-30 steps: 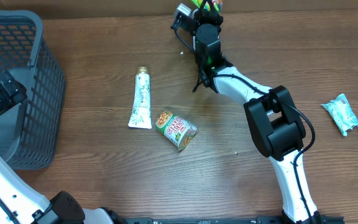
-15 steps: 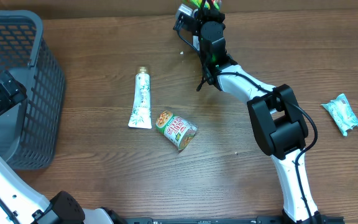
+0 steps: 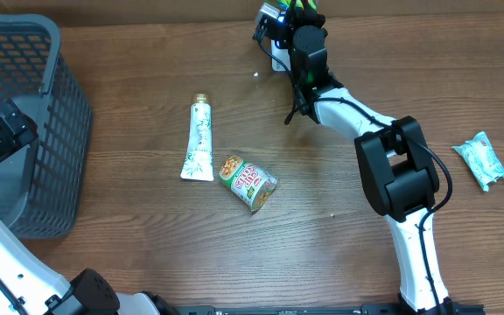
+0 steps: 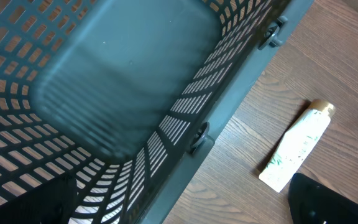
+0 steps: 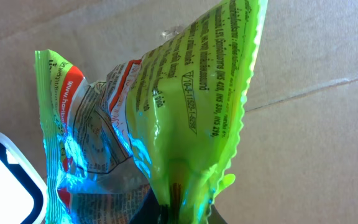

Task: Scan the item barcode
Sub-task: 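Carry the gummy bag right and release it beside the wipes pack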

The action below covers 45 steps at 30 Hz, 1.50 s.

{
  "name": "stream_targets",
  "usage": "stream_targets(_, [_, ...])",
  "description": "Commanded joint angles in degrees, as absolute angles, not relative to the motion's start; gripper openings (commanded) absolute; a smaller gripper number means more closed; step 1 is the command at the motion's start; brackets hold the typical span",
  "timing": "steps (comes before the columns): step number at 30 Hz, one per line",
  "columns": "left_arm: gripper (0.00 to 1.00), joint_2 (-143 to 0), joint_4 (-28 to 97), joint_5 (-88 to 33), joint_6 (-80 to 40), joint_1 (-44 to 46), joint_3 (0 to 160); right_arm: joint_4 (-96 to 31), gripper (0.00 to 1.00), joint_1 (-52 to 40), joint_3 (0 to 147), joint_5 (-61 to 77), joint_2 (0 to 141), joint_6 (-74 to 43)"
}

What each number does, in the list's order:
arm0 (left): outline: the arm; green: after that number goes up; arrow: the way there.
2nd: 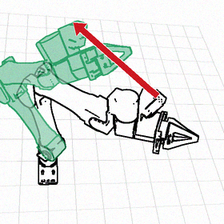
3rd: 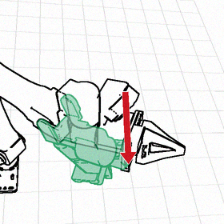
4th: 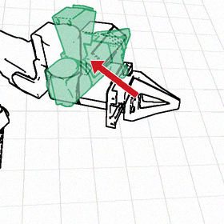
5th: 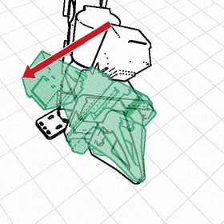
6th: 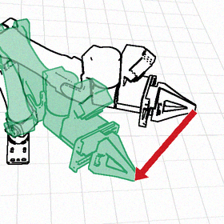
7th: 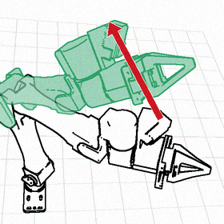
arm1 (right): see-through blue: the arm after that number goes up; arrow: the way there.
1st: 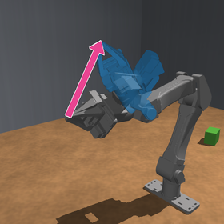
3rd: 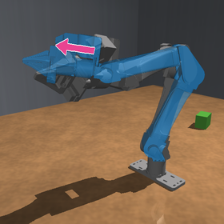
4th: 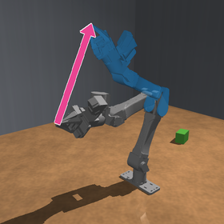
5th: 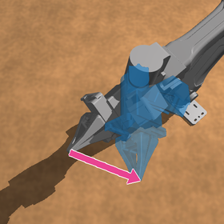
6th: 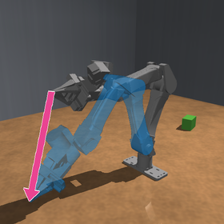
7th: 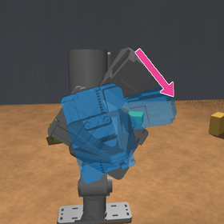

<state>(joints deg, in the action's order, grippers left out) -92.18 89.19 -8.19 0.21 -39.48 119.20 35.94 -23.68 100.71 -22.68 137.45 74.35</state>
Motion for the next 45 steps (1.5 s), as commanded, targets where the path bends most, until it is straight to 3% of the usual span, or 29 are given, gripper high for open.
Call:
stream_targets(1, [1.0, -92.16, 89.14, -8.45, 1.15, -39.57, 119.31, 37.23, 0.04, -23.49, 101.97, -21.71, 136.64, 73.95])
stream_targets(5, [1.0, -92.16, 89.14, -8.45, 1.13, -39.57, 119.31, 40.62, 0.04, -24.75, 101.97, -20.69, 135.72, 70.48])
stream_targets(12, [1.0, -92.16, 89.14, -8.45, 1.13, -39.57, 119.31, 28.14, 0.04, -27.05, 101.97, -25.78, 126.32, 54.22])
stream_targets(20, [1.0, -92.16, 89.14, -8.45, 1.15, -39.57, 119.31, -15.27, 0.04, -26.28, 101.97, -3.51, 105.36, 13.15])
stream_targets(26, [0.99, -92.16, 89.14, -8.45, 1.13, -39.57, 119.31, -41.65, 0.04, -16.08, 101.97, 11.42, 95.81, -8.36])
stream_targets(30, [1.0, -92.16, 89.14, -8.45, 1.15, -39.57, 119.31, -56.82, 0.04, -5.63, 101.95, 13.58, 94.41, -14.85])
stream_targets(37, [1.0, -92.16, 89.12, -8.45, 1.15, -39.57, 119.31, -58.06, 0.04, 9.96, 93.65, 11.9, 98.17, -26.7])
stream_targets(45, [1.0, -92.16, 89.12, -8.45, 1.15, -39.57, 119.31, -45.98, 0.04, 22.35, 77.38, 0.97, 102.21, -39.16])
